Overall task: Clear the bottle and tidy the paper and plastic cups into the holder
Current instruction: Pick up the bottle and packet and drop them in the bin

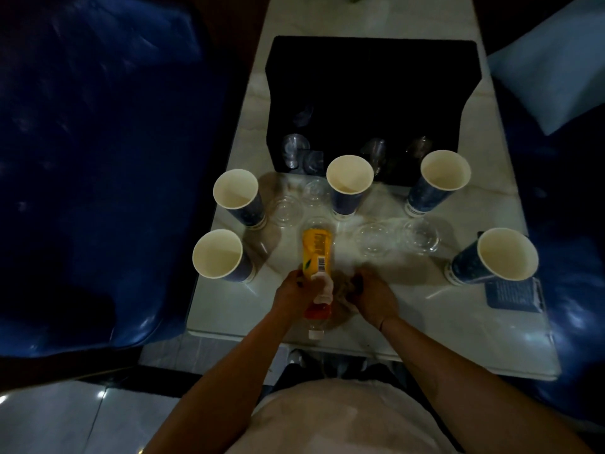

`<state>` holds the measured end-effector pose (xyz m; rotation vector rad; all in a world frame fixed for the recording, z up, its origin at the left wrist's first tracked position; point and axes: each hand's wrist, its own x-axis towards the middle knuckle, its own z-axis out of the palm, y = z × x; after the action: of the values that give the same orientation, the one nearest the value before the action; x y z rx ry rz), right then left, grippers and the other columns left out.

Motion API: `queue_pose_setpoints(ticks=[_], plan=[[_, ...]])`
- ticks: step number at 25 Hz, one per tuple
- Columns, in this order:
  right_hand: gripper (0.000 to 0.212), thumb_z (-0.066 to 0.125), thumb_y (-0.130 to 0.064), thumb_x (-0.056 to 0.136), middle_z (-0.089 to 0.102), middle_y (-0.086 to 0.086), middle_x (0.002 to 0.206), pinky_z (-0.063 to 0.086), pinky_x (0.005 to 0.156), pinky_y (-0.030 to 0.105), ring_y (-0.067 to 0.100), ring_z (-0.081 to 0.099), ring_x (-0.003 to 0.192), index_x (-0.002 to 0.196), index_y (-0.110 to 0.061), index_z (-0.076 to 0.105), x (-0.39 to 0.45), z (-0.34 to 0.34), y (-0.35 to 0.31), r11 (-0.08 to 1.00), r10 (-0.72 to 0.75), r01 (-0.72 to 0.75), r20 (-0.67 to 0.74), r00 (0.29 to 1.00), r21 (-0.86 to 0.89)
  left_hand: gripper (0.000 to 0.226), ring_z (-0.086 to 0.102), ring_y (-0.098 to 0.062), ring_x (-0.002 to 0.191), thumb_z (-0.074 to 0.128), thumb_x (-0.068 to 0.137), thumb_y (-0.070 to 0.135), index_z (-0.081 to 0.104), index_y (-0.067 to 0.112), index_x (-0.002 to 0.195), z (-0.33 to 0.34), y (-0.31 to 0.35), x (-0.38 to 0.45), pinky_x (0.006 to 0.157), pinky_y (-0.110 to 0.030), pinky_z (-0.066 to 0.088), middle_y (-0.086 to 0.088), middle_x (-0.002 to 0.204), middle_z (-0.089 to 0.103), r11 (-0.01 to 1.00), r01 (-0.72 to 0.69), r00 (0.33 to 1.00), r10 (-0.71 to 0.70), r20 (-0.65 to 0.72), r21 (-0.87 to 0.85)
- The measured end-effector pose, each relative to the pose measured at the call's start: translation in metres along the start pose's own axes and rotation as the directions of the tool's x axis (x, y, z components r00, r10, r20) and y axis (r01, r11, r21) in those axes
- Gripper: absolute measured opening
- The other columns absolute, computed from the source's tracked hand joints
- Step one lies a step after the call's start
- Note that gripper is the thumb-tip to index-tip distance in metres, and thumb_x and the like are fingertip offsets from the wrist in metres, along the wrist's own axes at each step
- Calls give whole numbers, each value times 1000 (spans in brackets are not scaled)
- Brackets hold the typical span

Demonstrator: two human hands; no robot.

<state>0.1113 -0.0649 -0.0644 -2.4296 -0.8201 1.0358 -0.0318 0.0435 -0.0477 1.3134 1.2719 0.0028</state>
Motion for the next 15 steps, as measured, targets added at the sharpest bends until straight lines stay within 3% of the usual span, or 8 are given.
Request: queue_pose_setpoints(ticks=[1,2,4,7,10,15], plan=[[32,70,-22,82,69,12,105,49,74,33,33,65,98,111,-14,59,-3,-1,3,999,20,-20,6,1000,44,25,67,1,66,67,90,29,58,16,110,-1,0,0,53,-10,50,10,75,70,1000,11,1000,-11,0,19],[37,71,-21,81,70,12,106,50,76,34,32,66,98,115,-15,59,-7,-1,6,996,32,-33,6,999,78,27,68,-4,72,67,89,30,61,13,110,-1,0,1,61,-15,55,5,82,71,997,20,1000,-20,0,69],[52,73,-18,80,71,12,112,49,81,30,31,66,102,129,-16,57,-18,-2,14,993,23,-22,-12,1000,114,36,69,-20,87,68,87,35,64,9,111,-1,-1,0,81,-33,57,-6,97,72,986,23,1000,-23,-2,168],[40,75,-20,78,73,13,106,42,73,24,31,67,99,116,-11,65,-34,-3,24,995,38,-33,-52,998,97,39,64,-17,81,71,83,39,62,13,111,-2,-6,-5,71,-28,52,0,92,66,989,36,998,-28,-57,142],[28,75,-22,79,71,15,96,46,73,34,33,66,90,100,-6,65,-50,-7,29,990,72,-61,-80,994,127,38,66,-29,96,74,82,29,63,9,113,-6,-19,-9,87,-40,54,-11,106,70,997,71,997,-71,-36,9],[28,76,-18,79,70,15,97,55,84,49,34,67,90,103,-9,66,-82,-17,29,951,145,-106,-115,983,291,21,66,-34,100,71,86,16,66,11,105,-13,-35,-34,93,-46,52,-12,102,69,994,68,997,-65,40,-82]])
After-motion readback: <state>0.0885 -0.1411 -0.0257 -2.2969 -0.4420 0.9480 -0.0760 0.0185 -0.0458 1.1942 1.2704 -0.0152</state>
